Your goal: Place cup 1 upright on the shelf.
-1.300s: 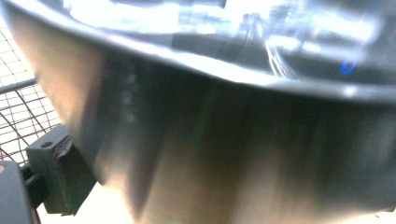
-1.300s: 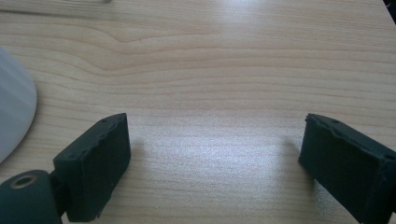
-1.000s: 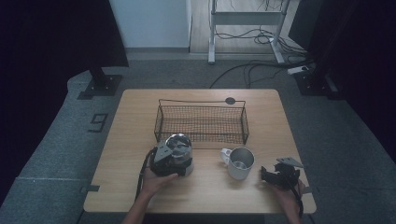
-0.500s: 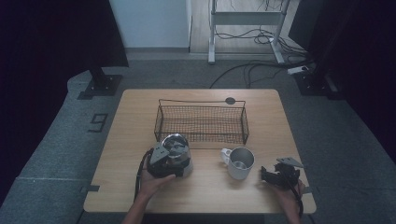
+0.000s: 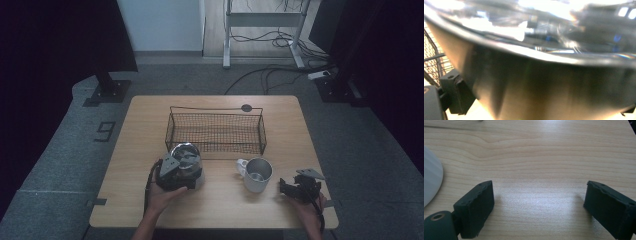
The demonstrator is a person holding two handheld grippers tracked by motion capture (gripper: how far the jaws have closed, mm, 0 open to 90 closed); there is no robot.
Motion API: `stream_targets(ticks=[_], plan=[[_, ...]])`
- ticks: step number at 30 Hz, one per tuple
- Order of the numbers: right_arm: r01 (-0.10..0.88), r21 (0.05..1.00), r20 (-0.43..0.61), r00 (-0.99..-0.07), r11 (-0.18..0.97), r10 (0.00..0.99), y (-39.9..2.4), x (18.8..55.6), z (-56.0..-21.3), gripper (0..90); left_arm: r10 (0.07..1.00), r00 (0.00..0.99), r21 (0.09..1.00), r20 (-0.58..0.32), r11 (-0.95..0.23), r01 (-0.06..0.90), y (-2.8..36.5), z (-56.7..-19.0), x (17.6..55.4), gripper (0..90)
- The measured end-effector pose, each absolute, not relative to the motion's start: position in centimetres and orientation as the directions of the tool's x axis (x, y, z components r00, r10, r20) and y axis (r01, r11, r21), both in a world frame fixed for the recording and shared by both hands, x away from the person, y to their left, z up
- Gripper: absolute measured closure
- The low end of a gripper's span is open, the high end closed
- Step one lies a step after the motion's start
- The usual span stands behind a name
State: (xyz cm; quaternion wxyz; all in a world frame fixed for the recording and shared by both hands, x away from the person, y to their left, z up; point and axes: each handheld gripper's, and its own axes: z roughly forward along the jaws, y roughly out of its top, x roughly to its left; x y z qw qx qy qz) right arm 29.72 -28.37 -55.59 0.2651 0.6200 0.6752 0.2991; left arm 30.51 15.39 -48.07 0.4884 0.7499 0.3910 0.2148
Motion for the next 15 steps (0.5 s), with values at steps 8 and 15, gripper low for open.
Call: stream_targets(ticks=[8,15], plan=[[0.679,0.732,0.013,-0.09,0.052,0.996,-28.4,29.7,-55.6,8.7,0.806,0.588,0.906,-0.075,-0.19,0.377,16.0,-47.1,30.7,4.1],[0.68,0.732,0.014,-0.089,0.05,0.996,-28.4,29.7,-55.6,8.7,0.811,0.58,0.911,-0.082,-0.175,0.373,16.5,-46.3,31.0,4.2]])
